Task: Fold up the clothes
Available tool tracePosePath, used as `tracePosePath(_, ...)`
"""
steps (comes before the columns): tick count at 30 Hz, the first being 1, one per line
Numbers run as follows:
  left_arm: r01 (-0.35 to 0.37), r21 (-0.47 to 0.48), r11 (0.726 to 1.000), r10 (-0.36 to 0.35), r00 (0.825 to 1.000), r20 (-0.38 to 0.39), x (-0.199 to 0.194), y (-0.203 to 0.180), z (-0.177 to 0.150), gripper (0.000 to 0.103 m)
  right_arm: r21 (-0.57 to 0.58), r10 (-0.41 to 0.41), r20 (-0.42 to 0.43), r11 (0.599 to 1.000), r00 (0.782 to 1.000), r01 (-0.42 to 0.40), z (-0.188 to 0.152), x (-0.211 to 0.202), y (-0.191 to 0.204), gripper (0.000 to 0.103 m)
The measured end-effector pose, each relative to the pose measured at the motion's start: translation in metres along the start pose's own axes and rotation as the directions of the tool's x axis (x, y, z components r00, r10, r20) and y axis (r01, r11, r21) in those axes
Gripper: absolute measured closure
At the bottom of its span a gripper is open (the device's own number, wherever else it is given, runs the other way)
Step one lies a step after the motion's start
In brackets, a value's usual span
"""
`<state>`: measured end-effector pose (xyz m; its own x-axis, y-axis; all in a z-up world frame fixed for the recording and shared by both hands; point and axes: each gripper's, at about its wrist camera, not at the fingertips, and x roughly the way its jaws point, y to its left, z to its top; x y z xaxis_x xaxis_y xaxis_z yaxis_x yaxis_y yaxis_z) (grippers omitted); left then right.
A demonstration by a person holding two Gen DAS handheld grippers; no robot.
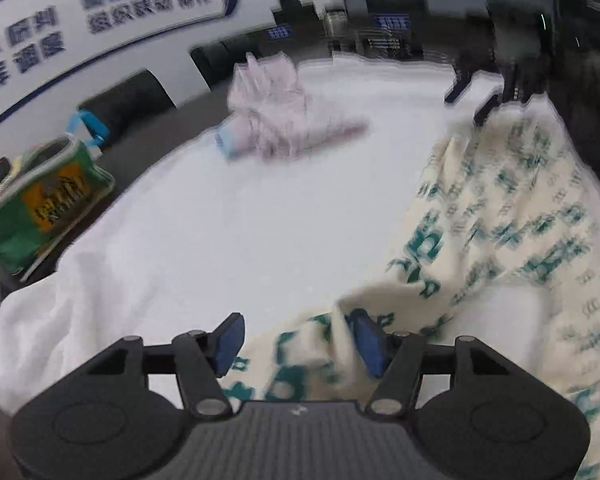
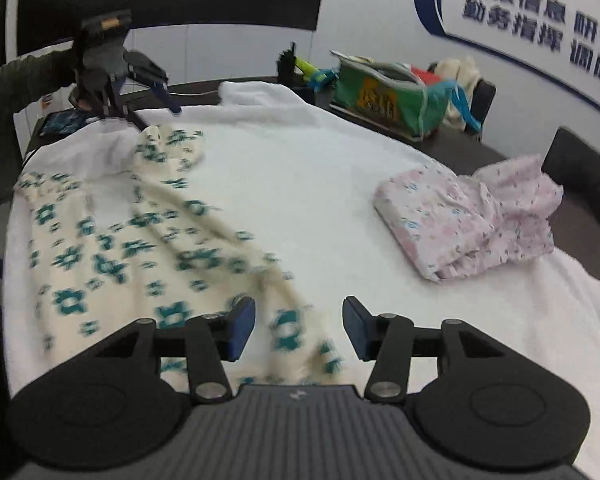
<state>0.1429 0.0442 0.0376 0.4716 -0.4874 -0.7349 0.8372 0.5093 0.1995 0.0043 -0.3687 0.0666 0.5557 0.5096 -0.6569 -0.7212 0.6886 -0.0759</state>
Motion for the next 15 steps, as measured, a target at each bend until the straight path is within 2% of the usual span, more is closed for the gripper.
tracePosePath(4,0.080,-0.026,0.996,-0.081,0.996,-0.041,0.016,0.022,-0.005,0.034,0.019,0.081,-0.061,0.997,0.995,-0.080,0.005,0.035,-0.025,0.054)
tracePosePath(6,0.114,-0.059,0.992,-0.117,0.992,-0.052,0.015,0.026,-0.011,0.039,0.015,0.109,-0.104,0.994,0.989,-0.108,0.005,0.053,-0.029,0.054)
tracePosePath(7,0.130,-0.076,0.989,-0.135,0.989,-0.057,0.014,0.027,-0.014,0.051,0.012,0.122,-0.126,0.993,0.984,-0.121,0.005,0.061,-0.028,0.055)
tracePosePath(8,0.148,-0.096,0.984,-0.154,0.986,-0.065,0.011,0.028,-0.017,0.069,-0.007,0.134,-0.141,0.991,0.981,-0.136,0.003,0.065,-0.025,0.067)
tracePosePath(9,0.158,-0.124,0.980,-0.168,0.983,-0.076,0.007,0.031,-0.019,0.076,-0.031,0.145,-0.155,0.988,0.977,-0.151,0.000,0.068,-0.020,0.071)
tracePosePath(10,0.145,-0.147,0.978,-0.158,0.984,-0.081,0.001,0.033,-0.020,0.088,-0.054,0.145,-0.146,0.987,0.979,-0.154,-0.001,0.067,-0.015,0.094)
tracePosePath(11,0.116,-0.160,0.980,-0.130,0.988,-0.080,-0.006,0.032,-0.023,0.091,-0.086,0.114,-0.138,0.988,0.984,-0.126,-0.003,0.064,-0.010,0.101)
tracePosePath(13,0.034,-0.169,0.985,-0.047,0.996,-0.072,-0.022,0.025,-0.028,0.094,-0.173,-0.029,-0.110,0.985,0.993,0.009,-0.008,0.057,0.006,0.101)
tracePosePath(14,-0.043,-0.148,0.988,0.035,0.998,-0.059,-0.031,0.013,-0.029,0.103,-0.219,-0.086,-0.092,0.974,0.992,0.064,-0.011,0.053,0.015,0.101)
tracePosePath(15,-0.121,-0.128,0.984,0.116,0.992,-0.044,-0.041,0.002,-0.030,0.103,-0.252,-0.137,-0.061,0.961,0.989,0.118,-0.014,0.046,0.025,0.101)
